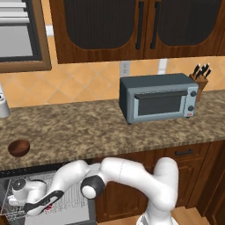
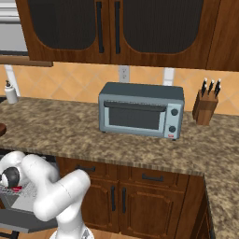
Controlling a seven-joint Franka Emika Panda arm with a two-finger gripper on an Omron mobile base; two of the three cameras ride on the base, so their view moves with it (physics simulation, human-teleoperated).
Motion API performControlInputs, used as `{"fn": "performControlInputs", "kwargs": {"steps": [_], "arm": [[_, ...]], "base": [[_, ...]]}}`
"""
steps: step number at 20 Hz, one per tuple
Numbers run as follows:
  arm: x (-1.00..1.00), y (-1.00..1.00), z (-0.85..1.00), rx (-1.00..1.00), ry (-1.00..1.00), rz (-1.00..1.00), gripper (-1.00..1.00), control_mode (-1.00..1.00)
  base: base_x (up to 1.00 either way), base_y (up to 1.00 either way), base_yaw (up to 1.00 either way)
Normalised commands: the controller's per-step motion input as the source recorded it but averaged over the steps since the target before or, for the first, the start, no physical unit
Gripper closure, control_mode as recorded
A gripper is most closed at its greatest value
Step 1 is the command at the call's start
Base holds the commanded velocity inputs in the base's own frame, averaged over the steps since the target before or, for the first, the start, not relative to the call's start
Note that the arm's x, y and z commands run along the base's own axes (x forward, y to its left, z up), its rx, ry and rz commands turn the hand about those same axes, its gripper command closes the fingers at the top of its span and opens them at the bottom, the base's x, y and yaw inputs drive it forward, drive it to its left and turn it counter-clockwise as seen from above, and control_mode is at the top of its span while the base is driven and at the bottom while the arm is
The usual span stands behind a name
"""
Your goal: Pick up the cup and bowl from the counter, place them in the dishwasher, and close the dishwasher door.
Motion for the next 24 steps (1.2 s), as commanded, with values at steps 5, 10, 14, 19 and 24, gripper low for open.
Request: {"fn": "performControlInputs", "kwargs": {"steps": [5, 10, 14, 19, 24], "arm": [[-0.63, -0.1, -0.81, -0.2, 0.0, 0.0, -1.0, -1.0], [-0.8, -0.22, -0.64, -0.16, 0.0, 0.0, -1.0, -1.0], [-0.99, -0.34, -0.29, -0.14, 0.0, 0.0, -1.0, -1.0], [-0.57, -0.25, -0.13, -0.06, 0.06, 0.0, -1.0, -1.0], [0.02, -0.25, 0.51, 0.13, 0.09, 0.0, -1.0, -1.0]], "base": [[0.0, 0.0, 0.0], [0.0, 0.0, 0.0], [0.0, 0.0, 0.0], [0.0, 0.0, 0.0], [0.0, 0.0, 0.0]]}}
